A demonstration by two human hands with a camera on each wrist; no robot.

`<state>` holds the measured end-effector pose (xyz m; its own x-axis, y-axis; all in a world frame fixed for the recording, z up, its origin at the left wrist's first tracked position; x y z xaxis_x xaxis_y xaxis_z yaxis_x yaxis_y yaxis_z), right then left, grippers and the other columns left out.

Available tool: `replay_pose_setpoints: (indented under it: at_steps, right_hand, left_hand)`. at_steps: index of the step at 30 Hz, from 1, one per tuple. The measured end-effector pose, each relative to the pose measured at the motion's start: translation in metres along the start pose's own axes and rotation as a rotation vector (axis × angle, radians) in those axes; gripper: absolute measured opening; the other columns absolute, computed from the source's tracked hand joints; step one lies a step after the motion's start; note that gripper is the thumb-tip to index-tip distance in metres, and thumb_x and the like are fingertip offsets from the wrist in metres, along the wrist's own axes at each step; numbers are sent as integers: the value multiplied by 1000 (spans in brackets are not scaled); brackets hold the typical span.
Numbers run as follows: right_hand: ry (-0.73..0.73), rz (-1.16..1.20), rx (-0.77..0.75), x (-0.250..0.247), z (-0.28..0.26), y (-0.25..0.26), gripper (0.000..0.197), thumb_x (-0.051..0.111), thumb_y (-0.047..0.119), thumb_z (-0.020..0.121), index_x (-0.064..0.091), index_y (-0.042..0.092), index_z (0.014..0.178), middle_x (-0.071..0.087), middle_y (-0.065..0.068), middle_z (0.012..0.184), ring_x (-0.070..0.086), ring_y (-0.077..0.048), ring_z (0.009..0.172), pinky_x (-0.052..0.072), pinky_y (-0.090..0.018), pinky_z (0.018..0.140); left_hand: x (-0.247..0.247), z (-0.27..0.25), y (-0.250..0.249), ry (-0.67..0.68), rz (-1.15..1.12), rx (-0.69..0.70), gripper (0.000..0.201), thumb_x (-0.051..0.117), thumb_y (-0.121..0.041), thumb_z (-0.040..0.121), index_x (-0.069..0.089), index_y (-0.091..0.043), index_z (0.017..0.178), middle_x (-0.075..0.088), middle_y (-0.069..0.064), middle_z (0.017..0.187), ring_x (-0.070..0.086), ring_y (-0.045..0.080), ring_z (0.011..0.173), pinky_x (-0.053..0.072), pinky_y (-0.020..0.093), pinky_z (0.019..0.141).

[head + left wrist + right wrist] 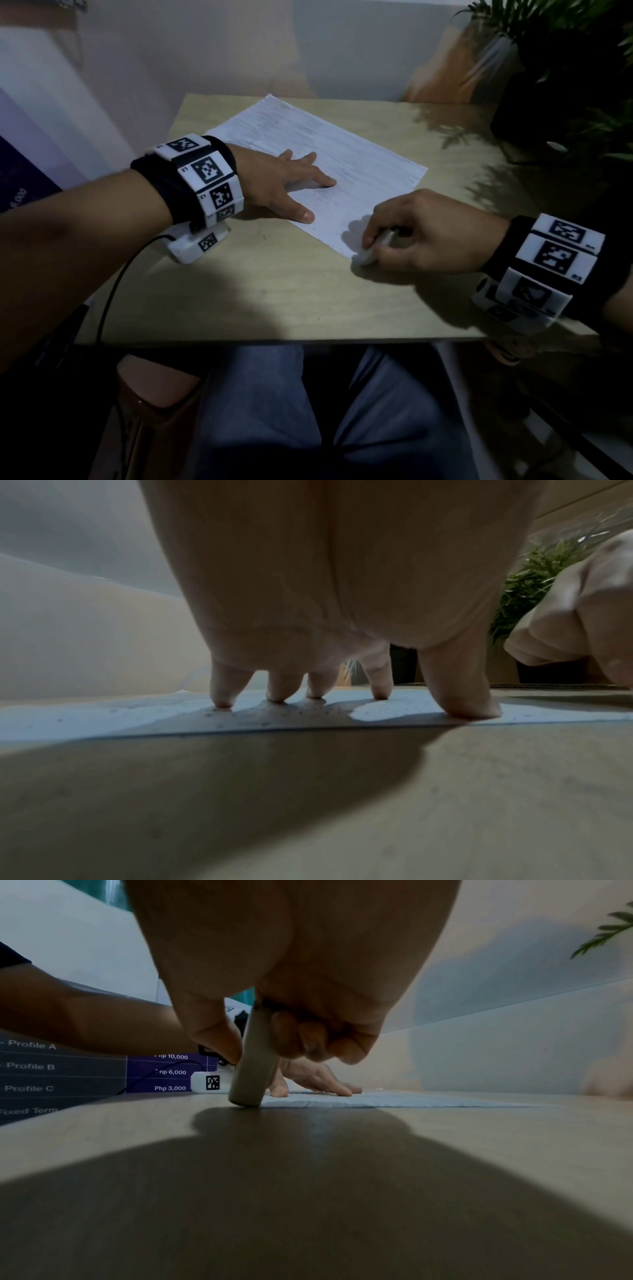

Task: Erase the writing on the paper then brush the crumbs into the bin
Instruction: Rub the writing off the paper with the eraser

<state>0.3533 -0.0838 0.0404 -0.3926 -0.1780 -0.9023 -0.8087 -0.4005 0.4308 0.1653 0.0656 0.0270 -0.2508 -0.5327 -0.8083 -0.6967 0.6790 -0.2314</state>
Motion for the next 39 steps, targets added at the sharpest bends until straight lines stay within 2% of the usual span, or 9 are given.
replay_pose_setpoints:
  at_steps: [4, 7, 13, 16, 22, 27, 32, 36, 39]
  right_hand:
    - [-79, 39, -13, -1, 14, 1, 33, 58, 38, 89, 74, 19, 111, 63, 22, 94, 55, 5, 79, 45, -20, 78]
    - [-92, 3, -22, 2, 33, 5, 32, 58, 38, 98, 71, 20, 122, 68, 6, 106, 54, -3, 85, 44, -23, 81]
    - [25, -48, 66, 3, 31, 5, 42, 55, 61, 85, 74, 29, 103, 71, 13, 97, 61, -6, 86, 51, -32, 82]
    - [37, -19, 112, 1, 19, 0, 38, 54, 58, 78, 73, 29, 92, 70, 14, 89, 61, -5, 82, 51, -34, 78]
    - [-21, 23, -7, 5, 33, 5, 36, 55, 43, 94, 70, 23, 119, 69, 8, 110, 60, -6, 94, 48, -26, 85]
    - [-68, -105, 107, 3, 37, -8, 35, 51, 49, 93, 71, 27, 111, 72, 9, 105, 63, -14, 94, 51, -39, 85]
    - [-221, -74, 181, -8, 33, -21, 27, 64, 34, 94, 64, 22, 119, 54, 22, 77, 50, -7, 71, 39, -28, 71]
    - [-165, -63, 157, -9, 29, -21, 26, 66, 32, 92, 68, 22, 116, 55, 21, 80, 54, 1, 71, 42, -21, 70]
    - [-154, -37, 161, -11, 29, -19, 32, 64, 42, 88, 71, 23, 113, 57, 22, 76, 54, 4, 70, 37, -13, 66]
  left_hand:
    - [0, 0, 1, -4, 5, 1, 80, 59, -64, 90, 11, -61, 154, -19, -15, 168, -20, 17, 154, -2, 52, 125]
    - [0, 1, 0, -9, 1, 1, 79, 59, -64, 90, 13, -60, 154, -19, -14, 168, -20, 17, 154, -1, 50, 124]
    - [1, 0, 0, -20, -8, -6, 80, 61, -61, 91, 13, -59, 154, -17, -13, 168, -19, 18, 155, -2, 51, 124]
    - [0, -1, -1, -9, 5, -5, 80, 60, -62, 91, 12, -59, 155, -18, -12, 168, -19, 19, 155, -2, 52, 124]
    - [0, 0, -2, -17, 2, -1, 80, 60, -62, 90, 12, -58, 155, -18, -12, 169, -19, 19, 155, -1, 51, 125]
    - [0, 0, 0, -12, -1, 5, 81, 60, -64, 89, 12, -60, 154, -18, -13, 169, -19, 19, 155, -1, 53, 126]
    - [-1, 0, -1, -50, 42, -2, 81, 57, -69, 88, 16, -53, 156, -14, -11, 170, -15, 19, 156, 2, 52, 126]
    - [-2, 1, -1, -72, 60, 4, 88, 65, -70, 83, 21, -44, 156, -12, -13, 170, -13, 16, 156, 6, 48, 127]
    - [-1, 0, -1, 1, 55, 5, 97, 65, -71, 81, 7, -54, 157, -19, -15, 168, -17, 17, 155, 2, 50, 127]
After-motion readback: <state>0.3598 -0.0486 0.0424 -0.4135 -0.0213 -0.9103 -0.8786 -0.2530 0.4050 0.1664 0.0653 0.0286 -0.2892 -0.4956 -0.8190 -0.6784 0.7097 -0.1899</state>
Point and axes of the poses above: each hand's wrist, its own z-axis towards the middle knuckle, its own x-axis out of the palm, y = z × x, the point moved 3 cm from there along z, towards the middle knuckle
